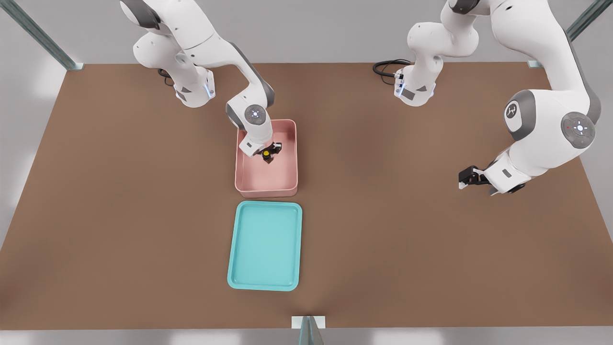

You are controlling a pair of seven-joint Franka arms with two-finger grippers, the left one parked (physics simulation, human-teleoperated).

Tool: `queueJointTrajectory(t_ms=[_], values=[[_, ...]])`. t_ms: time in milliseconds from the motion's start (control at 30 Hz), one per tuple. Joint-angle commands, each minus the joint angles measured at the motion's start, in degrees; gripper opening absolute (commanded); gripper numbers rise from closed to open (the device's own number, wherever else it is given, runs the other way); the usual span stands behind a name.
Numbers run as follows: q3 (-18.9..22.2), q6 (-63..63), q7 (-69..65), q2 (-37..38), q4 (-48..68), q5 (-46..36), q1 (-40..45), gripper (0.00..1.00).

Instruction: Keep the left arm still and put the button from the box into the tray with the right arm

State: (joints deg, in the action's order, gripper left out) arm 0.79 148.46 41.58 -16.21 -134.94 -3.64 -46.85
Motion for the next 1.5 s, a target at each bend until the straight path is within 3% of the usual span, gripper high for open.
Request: queueJointTrajectory(t_ms=[0, 200, 467, 633, 833, 1000, 1167, 1233, 1300, 1333, 1400, 1467], values=[[0.0, 0.0, -0.3, 0.0, 0.0, 0.0, 0.0, 0.48], [0.3, -7.9, -1.9, 5.5, 2.0, 0.0, 0.0, 0.44], [1.0, -27.4, -12.7, 6.0, 19.8, -0.1, 6.8, 0.44], [0.9, -41.7, -21.9, -5.8, 44.0, 0.0, 12.6, 0.44], [0.7, -46.2, -30.5, -23.3, 68.0, -0.9, 16.3, 0.44], [1.0, -40.6, -35.5, -33.3, 76.2, -0.8, 17.4, 0.44], [1.2, -36.9, -38.8, -36.3, 78.5, -0.5, 18.7, 0.45], [1.4, -36.0, -39.6, -37.0, 78.5, -0.5, 18.7, 0.60], [1.4, -35.4, -38.7, -37.0, 78.5, -0.5, 18.7, 0.93], [1.2, -35.1, -38.5, -37.0, 78.5, -0.5, 18.7, 1.00], [0.5, -37.9, -36.9, -32.5, 78.3, -1.5, 18.6, 1.00], [1.0, -55.5, -32.5, -21.3, 78.2, -3.4, 18.3, 1.00]])
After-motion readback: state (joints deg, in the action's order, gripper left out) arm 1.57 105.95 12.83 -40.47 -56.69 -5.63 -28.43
